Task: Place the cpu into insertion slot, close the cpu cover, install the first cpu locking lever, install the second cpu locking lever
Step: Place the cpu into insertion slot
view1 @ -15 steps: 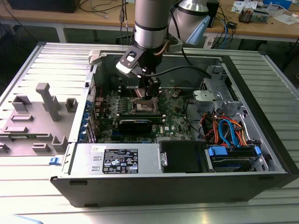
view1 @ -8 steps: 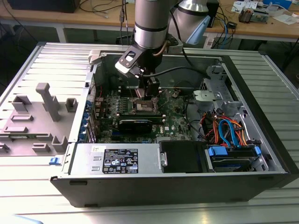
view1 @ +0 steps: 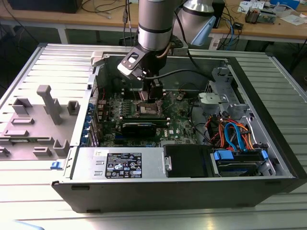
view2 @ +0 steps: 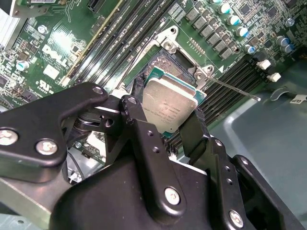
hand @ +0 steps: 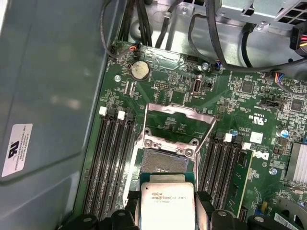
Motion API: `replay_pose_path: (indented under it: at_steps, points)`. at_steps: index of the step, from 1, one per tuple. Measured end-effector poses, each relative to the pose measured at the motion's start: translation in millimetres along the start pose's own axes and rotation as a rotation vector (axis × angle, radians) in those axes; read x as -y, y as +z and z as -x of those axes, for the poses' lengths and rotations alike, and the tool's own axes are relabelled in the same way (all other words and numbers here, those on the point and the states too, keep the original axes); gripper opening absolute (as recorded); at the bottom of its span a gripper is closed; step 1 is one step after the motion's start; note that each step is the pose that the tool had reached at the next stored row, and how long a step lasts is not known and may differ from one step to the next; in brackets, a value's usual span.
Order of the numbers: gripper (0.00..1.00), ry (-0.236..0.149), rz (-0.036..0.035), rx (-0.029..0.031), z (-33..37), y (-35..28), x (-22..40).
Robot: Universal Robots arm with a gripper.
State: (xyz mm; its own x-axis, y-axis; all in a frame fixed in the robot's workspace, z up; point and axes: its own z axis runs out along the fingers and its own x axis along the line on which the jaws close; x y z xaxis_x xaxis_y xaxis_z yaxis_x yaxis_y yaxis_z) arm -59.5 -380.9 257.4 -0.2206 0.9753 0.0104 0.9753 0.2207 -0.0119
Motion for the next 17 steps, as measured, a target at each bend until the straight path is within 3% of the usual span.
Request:
replay_pose_path:
  at_steps: [17]
  points:
    - [0.55, 0.146, 0.0016, -0.0018, 0.0, 4.5, 0.0]
